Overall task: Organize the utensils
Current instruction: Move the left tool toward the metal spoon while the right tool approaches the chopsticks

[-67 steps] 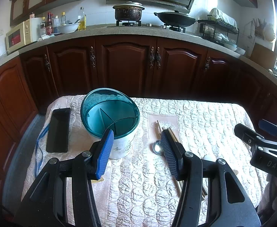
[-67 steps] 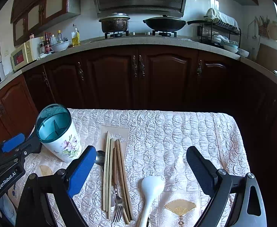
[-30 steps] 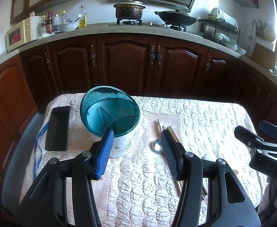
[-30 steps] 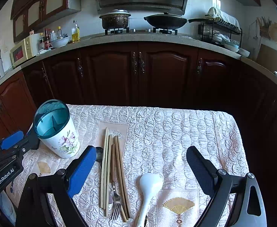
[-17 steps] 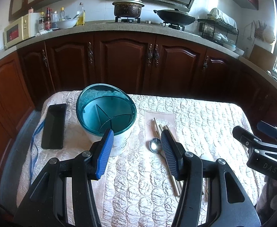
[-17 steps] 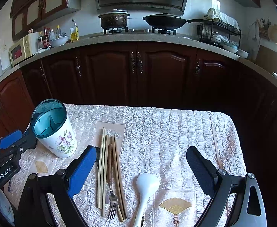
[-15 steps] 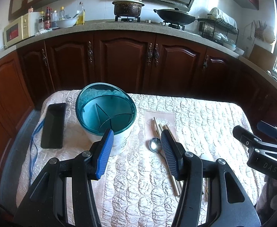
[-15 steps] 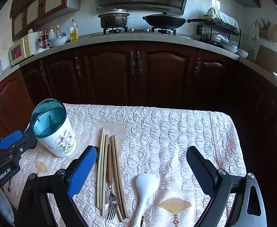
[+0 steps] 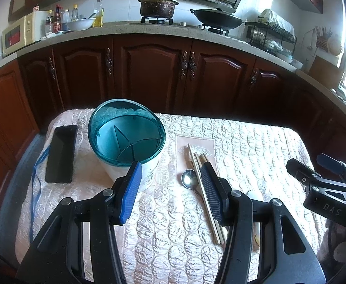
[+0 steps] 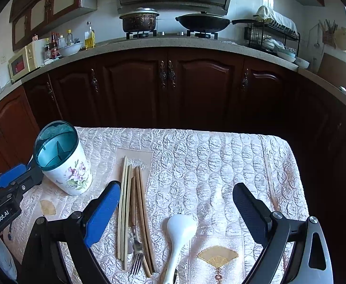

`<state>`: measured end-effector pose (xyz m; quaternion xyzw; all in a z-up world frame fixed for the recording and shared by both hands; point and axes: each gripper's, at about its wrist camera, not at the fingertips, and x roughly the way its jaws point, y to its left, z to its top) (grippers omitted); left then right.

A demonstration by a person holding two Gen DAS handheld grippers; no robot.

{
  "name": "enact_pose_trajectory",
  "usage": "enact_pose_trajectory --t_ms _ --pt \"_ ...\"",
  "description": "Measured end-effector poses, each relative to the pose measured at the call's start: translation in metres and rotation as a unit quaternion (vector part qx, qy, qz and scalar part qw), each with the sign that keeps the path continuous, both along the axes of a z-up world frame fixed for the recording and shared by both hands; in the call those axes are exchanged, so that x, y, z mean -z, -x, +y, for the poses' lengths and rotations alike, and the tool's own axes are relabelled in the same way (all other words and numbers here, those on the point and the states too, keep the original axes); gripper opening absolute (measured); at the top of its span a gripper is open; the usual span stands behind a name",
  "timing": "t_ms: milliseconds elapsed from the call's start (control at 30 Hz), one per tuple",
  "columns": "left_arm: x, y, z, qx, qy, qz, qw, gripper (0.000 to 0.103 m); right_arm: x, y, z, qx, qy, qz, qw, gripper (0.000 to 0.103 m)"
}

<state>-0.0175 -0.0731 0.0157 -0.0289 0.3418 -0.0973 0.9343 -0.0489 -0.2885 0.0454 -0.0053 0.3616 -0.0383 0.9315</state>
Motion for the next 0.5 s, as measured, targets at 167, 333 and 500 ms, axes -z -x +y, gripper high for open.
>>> enact_pose_trajectory --t_ms 167,333,500 --pt "0.0032 -0.0017 -0.001 0.003 0.003 0.007 1.0 0.052 0.003 -0.0015 -0.0014 0.002 0.0 0.004 1.0 0.095" --pt "0.0047 -0.0031 -0.0027 0.005 0.005 0.01 0.9999 0.052 0.0043 -0.0029 -0.0028 0.004 -0.001 0.006 1.0 0.095" --pt "0.0084 -0.0057 -0.0037 0.007 0.012 0.02 0.9997 0.052 0.0061 -0.005 -0.0052 0.007 -0.002 0.009 1.0 0.095"
